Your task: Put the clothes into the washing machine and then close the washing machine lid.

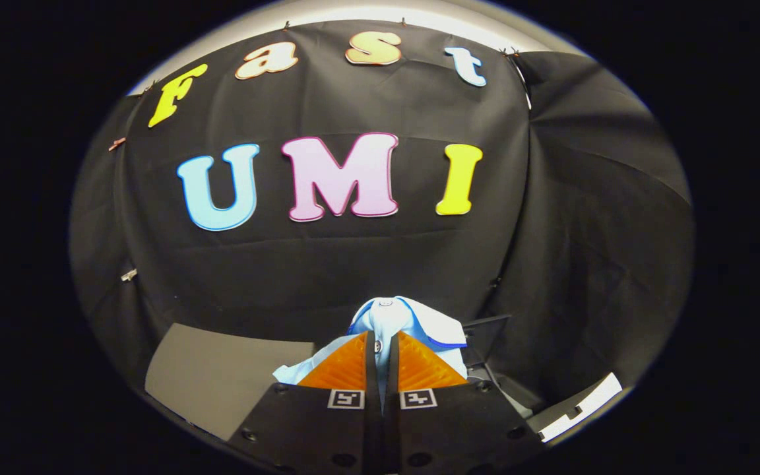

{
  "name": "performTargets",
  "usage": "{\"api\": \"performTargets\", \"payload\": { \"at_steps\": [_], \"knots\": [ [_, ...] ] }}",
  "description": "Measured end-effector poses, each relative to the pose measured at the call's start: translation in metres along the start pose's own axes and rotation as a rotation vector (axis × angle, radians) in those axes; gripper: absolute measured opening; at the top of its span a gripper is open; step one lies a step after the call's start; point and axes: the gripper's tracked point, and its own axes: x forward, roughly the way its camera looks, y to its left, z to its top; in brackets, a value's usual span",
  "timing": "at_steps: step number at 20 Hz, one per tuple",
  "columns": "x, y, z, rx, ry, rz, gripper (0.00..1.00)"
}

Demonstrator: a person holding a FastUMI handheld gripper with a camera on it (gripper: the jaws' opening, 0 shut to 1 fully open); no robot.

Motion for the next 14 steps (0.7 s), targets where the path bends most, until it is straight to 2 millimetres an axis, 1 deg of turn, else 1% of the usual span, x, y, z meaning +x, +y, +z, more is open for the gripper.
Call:
{"api": "performTargets", "payload": {
  "at_steps": [3, 6, 9, 11, 12, 14],
  "knots": [
    [0.021, -0.027, -0.016, -0.01, 0.024, -0.044, 0.05],
    [0.041, -0.044, -0.04, -0.034, 0.05, -0.056, 0.05],
    [0.06, -0.058, -0.076, -0.059, 0.094, -0.059, 0.05],
    [0.071, -0.068, -0.105, -0.078, 0.124, -0.06, 0.05],
    [0.082, -0.072, -0.122, -0.086, 0.143, -0.058, 0.05],
    [0.094, -0.077, -0.151, -0.1, 0.178, -0.051, 0.05]
  ]
}}
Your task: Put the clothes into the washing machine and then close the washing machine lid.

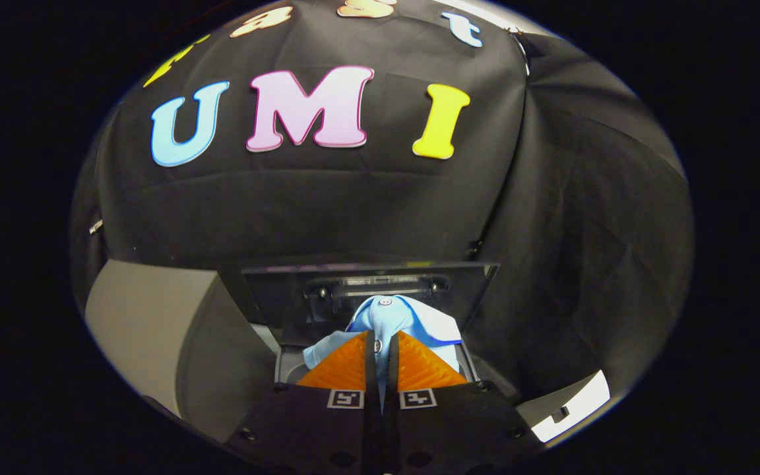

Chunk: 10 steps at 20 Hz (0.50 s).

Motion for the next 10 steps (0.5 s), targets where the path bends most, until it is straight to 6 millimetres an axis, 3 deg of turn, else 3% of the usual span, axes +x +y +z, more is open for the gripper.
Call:
{"api": "performTargets", "payload": {
  "at_steps": [5, 10],
  "knots": [
    [0.035, -0.004, -0.057, -0.051, 0.07, 0.013, 0.05],
    [0.062, -0.006, -0.094, -0.057, 0.124, 0.028, 0.05]
  ]
}}
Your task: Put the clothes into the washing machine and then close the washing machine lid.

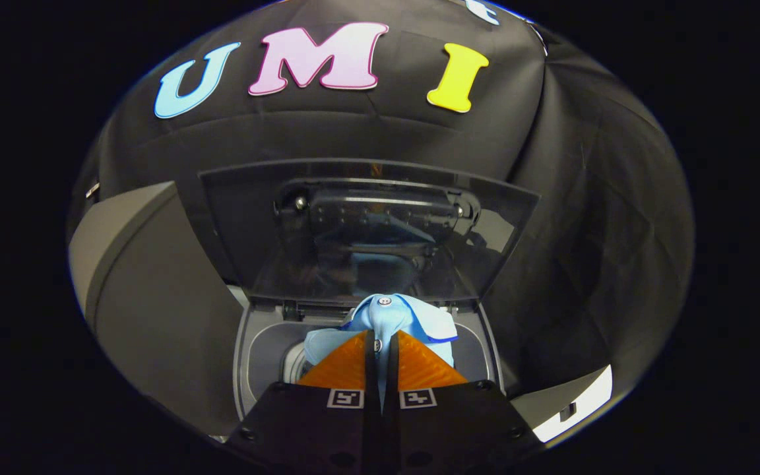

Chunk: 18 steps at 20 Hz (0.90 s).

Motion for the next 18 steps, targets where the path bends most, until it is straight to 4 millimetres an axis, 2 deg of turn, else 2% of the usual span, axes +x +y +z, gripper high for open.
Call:
{"api": "performTargets", "payload": {
  "at_steps": [8, 14, 18],
  "knots": [
    [0.035, -0.001, -0.04, -0.014, 0.064, 0.022, 0.05],
    [0.061, 0.002, -0.092, -0.011, 0.157, 0.045, 0.05],
    [0.079, 0.012, -0.129, -0.012, 0.235, 0.07, 0.05]
  ]
}}
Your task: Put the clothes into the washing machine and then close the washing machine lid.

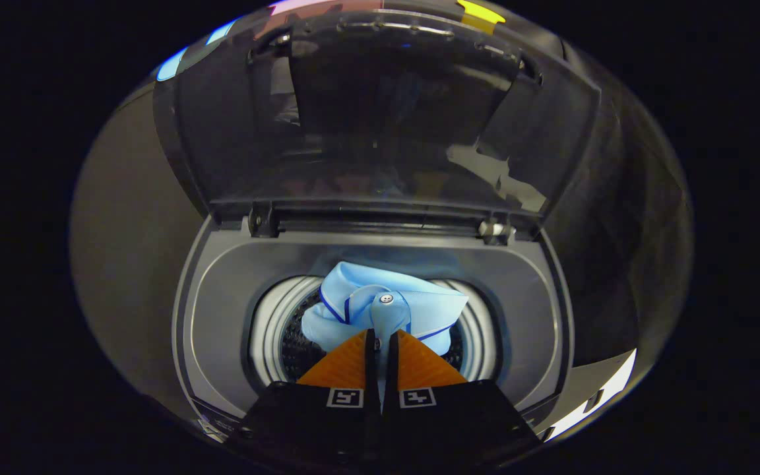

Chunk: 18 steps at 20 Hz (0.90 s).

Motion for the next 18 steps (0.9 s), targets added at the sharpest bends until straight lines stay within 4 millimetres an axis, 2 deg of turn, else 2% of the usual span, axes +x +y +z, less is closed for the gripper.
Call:
{"api": "performTargets", "payload": {
  "at_steps": [6, 11, 13, 15, 17, 18],
  "knots": [
    [0.026, -0.001, -0.03, -0.024, 0.101, 0.001, 0.05],
    [0.035, -0.002, -0.048, -0.047, 0.171, -0.003, 0.05],
    [0.037, -0.007, -0.055, -0.044, 0.201, -0.03, 0.1],
    [0.038, -0.008, -0.061, -0.029, 0.224, -0.027, 0.18],
    [0.039, -0.006, -0.058, 0.005, 0.215, 0.0, 0.5],
    [0.047, -0.007, -0.057, 0.014, 0.205, 0.004, 0.67]
  ]
}}
